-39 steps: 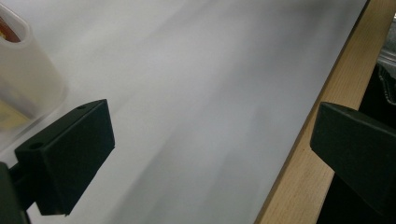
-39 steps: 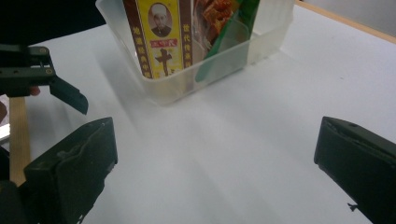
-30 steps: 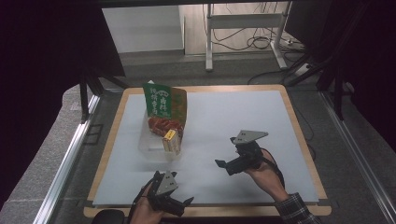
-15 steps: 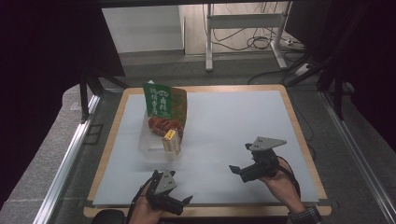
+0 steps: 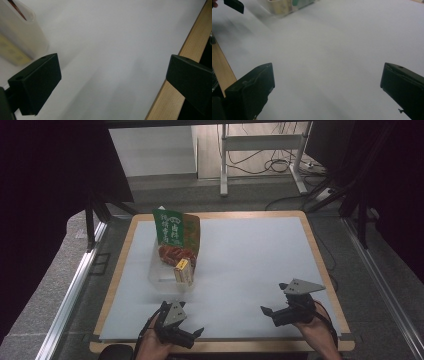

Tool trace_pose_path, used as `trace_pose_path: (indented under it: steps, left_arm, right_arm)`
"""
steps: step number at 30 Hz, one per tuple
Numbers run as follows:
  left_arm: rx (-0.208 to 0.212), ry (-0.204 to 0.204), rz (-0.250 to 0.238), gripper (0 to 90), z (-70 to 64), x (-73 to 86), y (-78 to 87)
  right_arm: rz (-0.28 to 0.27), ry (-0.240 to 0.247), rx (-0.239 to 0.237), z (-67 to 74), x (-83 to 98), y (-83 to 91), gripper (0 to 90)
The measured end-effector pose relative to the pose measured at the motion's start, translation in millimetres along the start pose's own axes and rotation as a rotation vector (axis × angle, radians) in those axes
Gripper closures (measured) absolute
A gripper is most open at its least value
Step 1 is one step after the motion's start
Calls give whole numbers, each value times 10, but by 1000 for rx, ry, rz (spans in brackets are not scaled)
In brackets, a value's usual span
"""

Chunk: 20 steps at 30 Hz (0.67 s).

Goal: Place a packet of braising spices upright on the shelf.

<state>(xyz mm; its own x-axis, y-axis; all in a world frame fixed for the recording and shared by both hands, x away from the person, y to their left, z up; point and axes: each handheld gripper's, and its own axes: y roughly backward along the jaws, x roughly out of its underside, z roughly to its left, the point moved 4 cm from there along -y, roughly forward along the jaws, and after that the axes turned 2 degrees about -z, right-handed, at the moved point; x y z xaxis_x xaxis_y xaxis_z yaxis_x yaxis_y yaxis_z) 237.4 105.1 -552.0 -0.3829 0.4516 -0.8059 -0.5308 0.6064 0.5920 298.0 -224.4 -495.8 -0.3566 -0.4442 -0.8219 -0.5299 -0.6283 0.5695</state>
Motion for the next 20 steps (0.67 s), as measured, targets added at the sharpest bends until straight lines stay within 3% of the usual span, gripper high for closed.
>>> trace_pose_path:
  steps: [10, 13, 20]
  left_arm:
    - [-1, 0, 4, 0, 6, 7, -4]
    - [0, -1, 6, 0, 2, 9, -7]
    - [0, -6, 12, 0, -7, 10, -20]
  right_arm:
    - [-5, -46, 31, -50, 304, 145, 0]
    - [22, -47, 50, -64, 387, 163, 0]
    - [32, -59, 54, -88, 423, 162, 0]
